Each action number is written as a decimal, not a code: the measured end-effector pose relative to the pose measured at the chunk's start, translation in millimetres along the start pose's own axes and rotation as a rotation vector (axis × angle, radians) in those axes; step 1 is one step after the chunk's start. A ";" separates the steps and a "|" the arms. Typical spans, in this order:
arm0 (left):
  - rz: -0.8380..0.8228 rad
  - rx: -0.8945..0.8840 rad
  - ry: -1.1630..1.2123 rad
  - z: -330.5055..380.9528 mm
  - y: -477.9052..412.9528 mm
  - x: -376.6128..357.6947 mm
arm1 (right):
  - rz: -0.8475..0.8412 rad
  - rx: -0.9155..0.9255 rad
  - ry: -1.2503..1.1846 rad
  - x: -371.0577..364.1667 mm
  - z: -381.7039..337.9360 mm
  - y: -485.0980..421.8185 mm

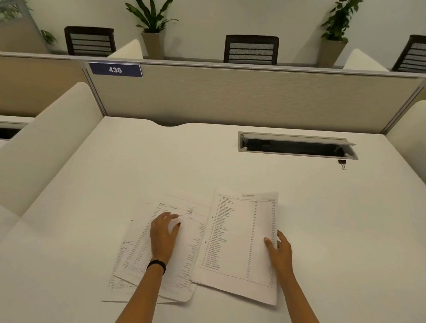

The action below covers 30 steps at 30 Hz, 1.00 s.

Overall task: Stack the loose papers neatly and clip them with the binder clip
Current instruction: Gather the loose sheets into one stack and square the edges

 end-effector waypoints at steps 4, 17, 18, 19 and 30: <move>0.030 0.212 -0.241 -15.2 2.7 8.0 | 0.006 0.028 0.034 1.3 -4.4 0.8; -0.208 0.401 -0.316 11.2 -9.0 -13.9 | -0.011 0.040 0.107 -12.5 -10.8 -1.2; -0.223 0.399 -0.310 17.7 -10.3 -17.7 | -0.010 0.042 0.112 -15.7 -12.3 -1.0; -0.237 0.392 -0.305 23.9 -11.5 -21.4 | -0.011 0.047 0.120 -18.7 -14.0 -0.5; -0.310 0.291 -0.223 57.8 -12.0 -46.5 | 0.001 0.059 0.247 -33.3 -12.1 -1.0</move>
Point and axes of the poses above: each hand's wrist, its own y-axis away from the middle knuckle, its own x-axis out of the back of the hand, z = x × y, the point moved 1 cm from there along -y, towards the middle knuckle, and after that the axes turned 13 degrees about -z, right-handed, at the moved point
